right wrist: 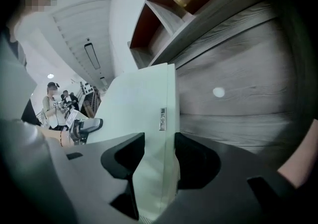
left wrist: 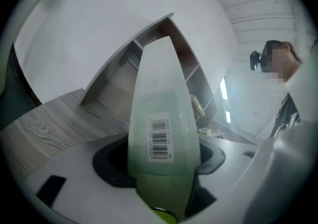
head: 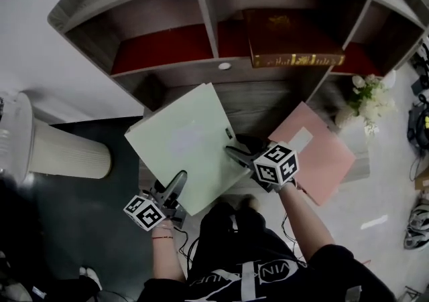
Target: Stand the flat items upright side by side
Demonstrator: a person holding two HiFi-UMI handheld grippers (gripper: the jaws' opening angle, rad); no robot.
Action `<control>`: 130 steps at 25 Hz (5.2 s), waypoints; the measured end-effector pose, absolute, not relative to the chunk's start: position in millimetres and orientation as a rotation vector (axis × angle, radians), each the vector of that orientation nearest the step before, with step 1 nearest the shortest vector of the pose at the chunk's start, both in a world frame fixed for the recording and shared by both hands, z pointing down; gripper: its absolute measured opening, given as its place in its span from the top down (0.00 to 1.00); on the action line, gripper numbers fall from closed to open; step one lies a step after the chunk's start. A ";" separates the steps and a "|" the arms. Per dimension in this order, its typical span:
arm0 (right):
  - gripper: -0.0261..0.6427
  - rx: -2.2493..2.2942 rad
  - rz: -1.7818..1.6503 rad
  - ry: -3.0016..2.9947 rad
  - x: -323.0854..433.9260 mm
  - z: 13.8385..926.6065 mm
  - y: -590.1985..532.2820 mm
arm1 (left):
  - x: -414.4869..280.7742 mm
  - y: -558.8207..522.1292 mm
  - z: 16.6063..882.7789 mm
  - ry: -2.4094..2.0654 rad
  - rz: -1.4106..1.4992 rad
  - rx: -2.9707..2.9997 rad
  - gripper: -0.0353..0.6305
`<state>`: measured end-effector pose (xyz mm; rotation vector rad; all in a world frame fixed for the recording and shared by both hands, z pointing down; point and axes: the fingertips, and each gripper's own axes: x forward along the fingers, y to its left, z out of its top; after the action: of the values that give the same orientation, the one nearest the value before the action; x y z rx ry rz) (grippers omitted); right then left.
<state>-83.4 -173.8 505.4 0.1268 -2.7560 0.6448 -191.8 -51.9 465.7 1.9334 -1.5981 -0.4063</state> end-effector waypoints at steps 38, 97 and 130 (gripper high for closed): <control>0.57 0.017 0.575 -2.838 -268.2 482.7 -177.5 | -336.2 -53.3 432.8 -2.274 -0.148 1.882 0.53; 0.54 0.182 0.567 -2.826 -210.7 512.3 -176.2 | -390.9 -140.4 505.7 -2.461 0.293 1.587 0.51; 0.54 0.932 0.650 -2.698 45.3 534.2 -189.2 | -233.9 -122.7 554.0 -2.102 -0.031 1.431 0.31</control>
<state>45.3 -189.2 534.2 0.9321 -2.6977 0.6500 -233.9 -122.7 554.0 1.4309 -2.1020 -0.0307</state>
